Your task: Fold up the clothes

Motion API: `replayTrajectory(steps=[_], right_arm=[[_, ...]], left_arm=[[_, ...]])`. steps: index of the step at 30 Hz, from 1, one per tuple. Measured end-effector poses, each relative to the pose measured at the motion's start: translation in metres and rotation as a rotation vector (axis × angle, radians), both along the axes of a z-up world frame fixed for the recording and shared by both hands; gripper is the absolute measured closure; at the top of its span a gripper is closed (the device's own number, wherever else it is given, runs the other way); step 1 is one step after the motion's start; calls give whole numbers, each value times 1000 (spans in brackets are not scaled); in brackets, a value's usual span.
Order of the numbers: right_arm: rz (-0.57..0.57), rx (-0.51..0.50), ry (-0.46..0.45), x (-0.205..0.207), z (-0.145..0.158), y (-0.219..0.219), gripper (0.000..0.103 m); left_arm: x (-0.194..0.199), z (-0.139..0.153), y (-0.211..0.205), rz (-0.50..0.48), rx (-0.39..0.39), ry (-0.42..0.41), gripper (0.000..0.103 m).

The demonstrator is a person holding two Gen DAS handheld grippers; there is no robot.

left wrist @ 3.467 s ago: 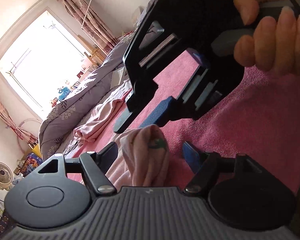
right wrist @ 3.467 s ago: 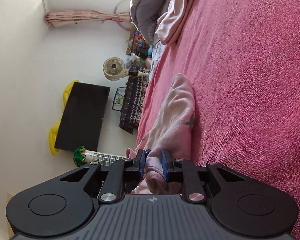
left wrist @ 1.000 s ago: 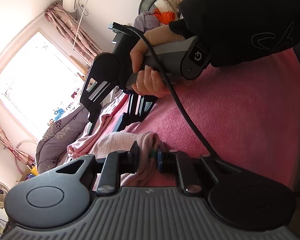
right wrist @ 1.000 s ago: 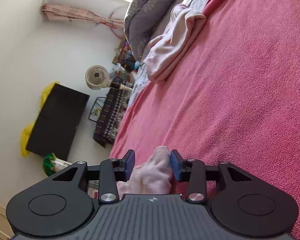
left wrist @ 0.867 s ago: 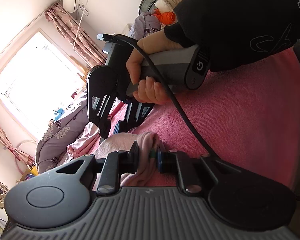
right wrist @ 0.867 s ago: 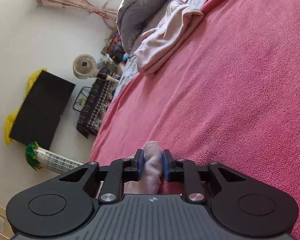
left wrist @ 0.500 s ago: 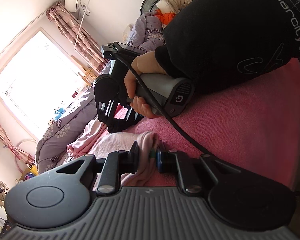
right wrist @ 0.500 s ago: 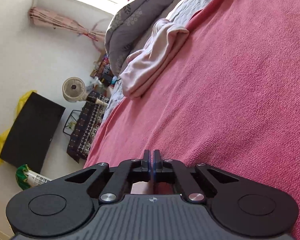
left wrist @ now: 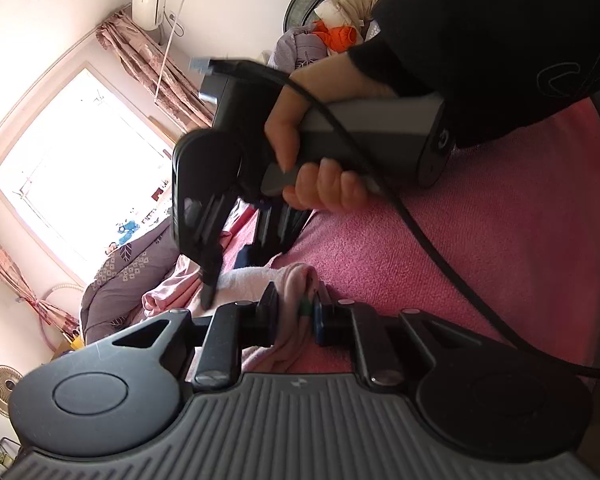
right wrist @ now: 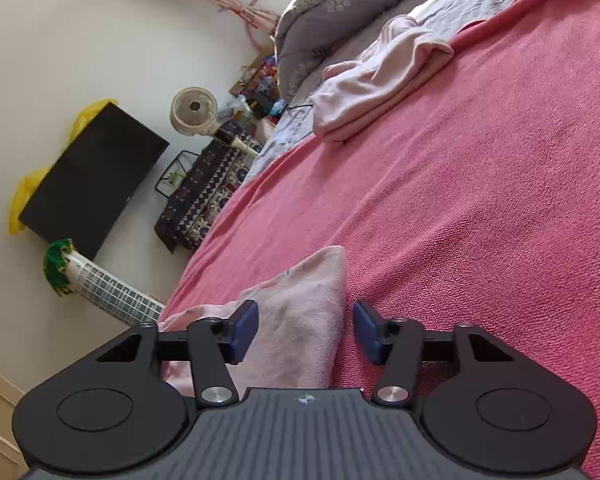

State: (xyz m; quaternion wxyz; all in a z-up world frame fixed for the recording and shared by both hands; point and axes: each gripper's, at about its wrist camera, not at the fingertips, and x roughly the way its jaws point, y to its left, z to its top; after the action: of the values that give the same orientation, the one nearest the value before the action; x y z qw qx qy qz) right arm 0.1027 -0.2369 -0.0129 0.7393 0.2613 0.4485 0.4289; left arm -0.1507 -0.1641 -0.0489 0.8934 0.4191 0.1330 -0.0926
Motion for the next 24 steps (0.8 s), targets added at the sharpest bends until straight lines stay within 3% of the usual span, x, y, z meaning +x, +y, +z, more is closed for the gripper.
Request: replayTrajectory(steps=[2,6,7,8,10,11,15,17,18,21,22,23,24], right_arm=[[-25,13,40,4,-9,5,92],[-15,27,37,4,-13,3,92],[-13,33,38,4,-13,3,93],[-11,39,40,5,-14,2,93],[-8,58,46,7,-16,0,93],[-6,67,50,7,-17,-1,93],[-2,88,59,10,-20,-2,93],[-2,94,58,10,-20,-3,92],[-2,97,57,10,-20,-3,92],[-3,107,58,11,-21,-3,92],[-3,108,56,11,-21,-2,92],[-4,109,54,11,-21,-2,92],[-3,112,54,11,-21,-2,92]], left_arm=[[-6,-1,-2,-15,29,-8,88],[-21,-6,-2,-63,111,-39,87],[-23,-5,-1,-63,118,-46,82],[-23,-2,1,-58,109,-44,72],[-16,10,5,-32,35,-11,66],[-13,10,5,-27,37,-10,54],[-5,1,1,-21,127,-115,29],[7,10,5,14,96,-97,3],[14,15,9,30,66,-72,0],[38,31,27,68,-112,80,0],[41,32,30,66,-150,118,8],[39,33,28,53,-164,142,26],[38,33,27,40,-177,166,38]])
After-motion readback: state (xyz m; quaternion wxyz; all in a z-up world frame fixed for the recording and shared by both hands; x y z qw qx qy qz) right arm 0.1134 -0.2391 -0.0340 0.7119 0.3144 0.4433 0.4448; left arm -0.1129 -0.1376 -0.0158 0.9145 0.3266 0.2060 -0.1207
